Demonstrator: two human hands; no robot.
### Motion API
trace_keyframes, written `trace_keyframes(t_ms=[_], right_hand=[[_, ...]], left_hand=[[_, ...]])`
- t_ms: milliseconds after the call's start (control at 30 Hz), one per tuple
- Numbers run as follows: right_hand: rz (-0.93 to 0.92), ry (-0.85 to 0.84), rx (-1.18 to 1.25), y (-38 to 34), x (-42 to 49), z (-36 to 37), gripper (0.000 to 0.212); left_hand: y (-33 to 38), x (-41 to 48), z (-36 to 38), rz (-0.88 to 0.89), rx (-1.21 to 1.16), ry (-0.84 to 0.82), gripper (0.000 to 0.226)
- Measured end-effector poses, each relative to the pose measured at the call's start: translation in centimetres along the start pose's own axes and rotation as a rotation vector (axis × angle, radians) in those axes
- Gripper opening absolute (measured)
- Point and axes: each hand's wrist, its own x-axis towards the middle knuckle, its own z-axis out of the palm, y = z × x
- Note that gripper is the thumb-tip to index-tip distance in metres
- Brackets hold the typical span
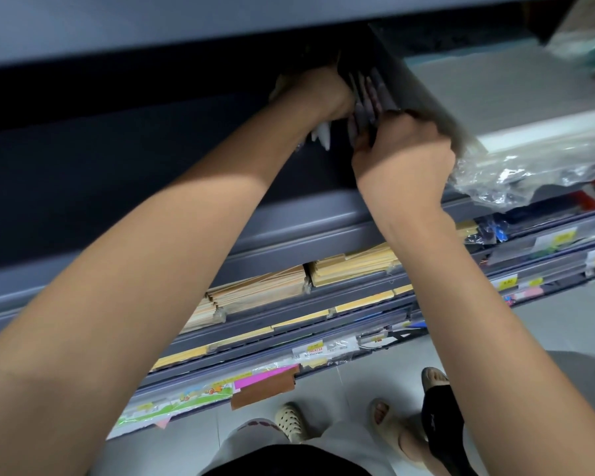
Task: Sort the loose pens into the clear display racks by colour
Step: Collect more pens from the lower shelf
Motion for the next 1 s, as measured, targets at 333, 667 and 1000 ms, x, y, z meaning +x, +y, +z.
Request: trace_keyframes(t_ms=[333, 667, 1000], right_hand=[[0.013, -0.016, 0.055, 0.2, -0.1, 0.0, 0.04], [0.068, 0.085, 0.288, 0.7, -1.1, -0.7, 0.033], [0.375, -0.056, 1.292, 1.4, -7.2, -5.3, 0.012]], left_hand=[[-1.8, -0.4, -0.3, 0.082, -0.019, 0.253, 0.059], [-5.9, -5.1, -1.9, -0.013, -0.601, 0.157, 0.037], [-11.1, -16.4, -1.4, -0.196, -1.233, 0.346, 0.015]])
